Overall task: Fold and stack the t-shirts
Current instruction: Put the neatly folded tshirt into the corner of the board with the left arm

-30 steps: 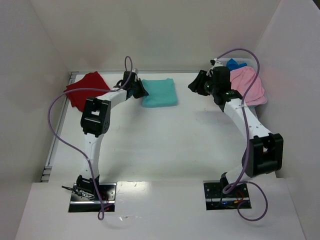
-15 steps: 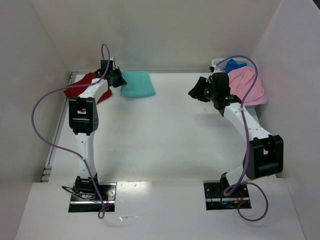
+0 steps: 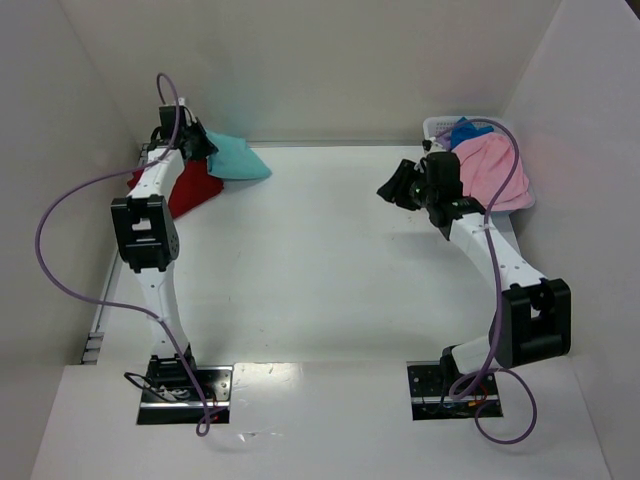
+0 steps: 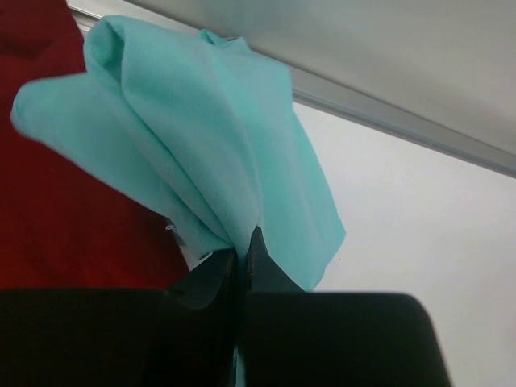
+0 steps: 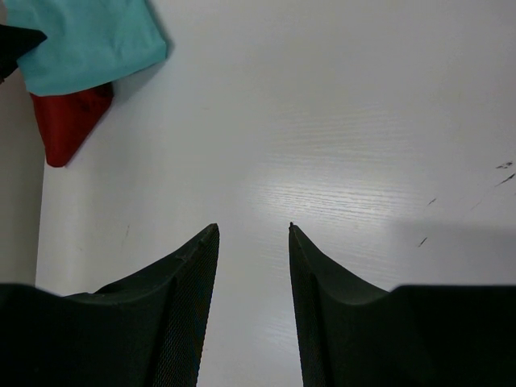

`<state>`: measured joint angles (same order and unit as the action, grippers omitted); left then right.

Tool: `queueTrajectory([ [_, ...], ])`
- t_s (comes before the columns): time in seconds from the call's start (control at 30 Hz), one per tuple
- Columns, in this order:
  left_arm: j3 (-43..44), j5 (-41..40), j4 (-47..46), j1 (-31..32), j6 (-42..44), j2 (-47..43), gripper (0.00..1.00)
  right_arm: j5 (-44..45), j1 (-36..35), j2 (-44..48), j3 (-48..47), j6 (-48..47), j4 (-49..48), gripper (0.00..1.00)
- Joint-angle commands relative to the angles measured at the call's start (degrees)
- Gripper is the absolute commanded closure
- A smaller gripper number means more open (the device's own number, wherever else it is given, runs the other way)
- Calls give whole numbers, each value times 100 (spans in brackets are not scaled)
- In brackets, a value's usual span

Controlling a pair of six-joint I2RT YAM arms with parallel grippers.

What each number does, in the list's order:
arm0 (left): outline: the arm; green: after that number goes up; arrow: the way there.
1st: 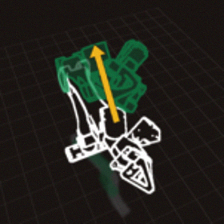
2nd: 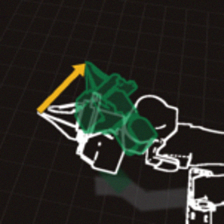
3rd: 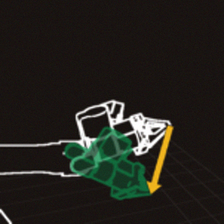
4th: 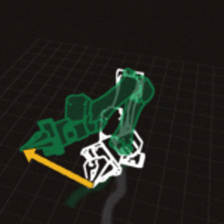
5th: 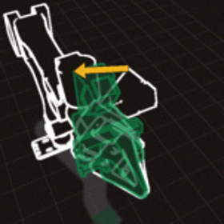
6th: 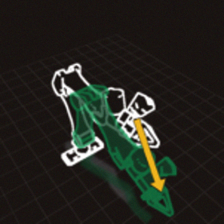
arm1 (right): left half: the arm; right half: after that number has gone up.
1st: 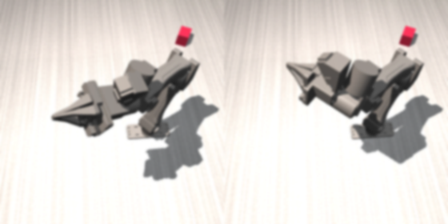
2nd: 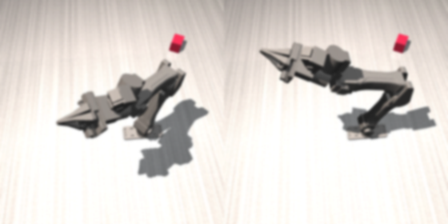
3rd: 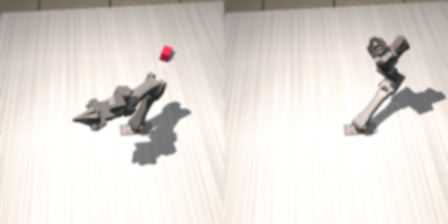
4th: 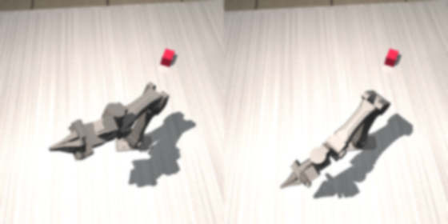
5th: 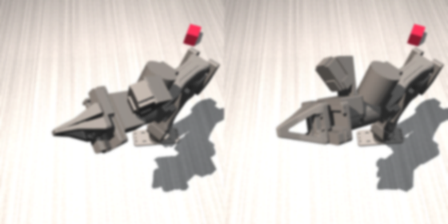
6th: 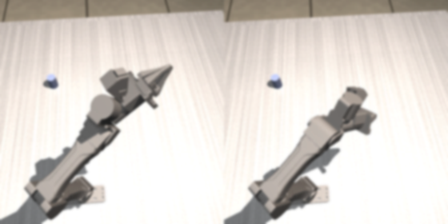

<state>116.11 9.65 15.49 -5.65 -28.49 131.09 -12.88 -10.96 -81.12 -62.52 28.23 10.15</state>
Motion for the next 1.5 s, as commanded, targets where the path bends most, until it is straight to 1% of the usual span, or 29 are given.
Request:
queueTrajectory([
  [0.0, 166, 72, -81, -59, 133, -461, 100, -30, 33, 220, 117, 122, -295, 54],
  [0.17, 166, 186, -81, -226, 133, -566, 100, -30, 33, 220, 170, 245, -356, 54],
  [0.3, -193, 292, -221, -550, 133, -830, 100, -30, 33, 220, 170, 297, -356, 54],
  [0.4, -309, 484, -283, -787, 133, -962, 100, -30, 33, 220, 170, 297, -409, 54],
  [0.53, -765, 704, -336, -990, 133, -1199, 100, -83, 33, 167, 170, 297, -409, 54],
  [0.7, -1371, 758, -599, -1052, 133, -1427, 100, -135, 33, 105, 117, 297, -409, 54],
  [0.97, -2030, 933, -986, -1368, -112, -1867, 100, -188, 33, 53, 65, 297, -409, 54],
  [1.1, -2154, 1135, -1127, -1544, -280, -1981, 100, -240, 33, 0, 65, 297, -409, 54],
  [1.47, -2216, 1083, -1127, -1834, -280, -2034, 100, -294, 33, -53, 65, 245, -409, 54],
])
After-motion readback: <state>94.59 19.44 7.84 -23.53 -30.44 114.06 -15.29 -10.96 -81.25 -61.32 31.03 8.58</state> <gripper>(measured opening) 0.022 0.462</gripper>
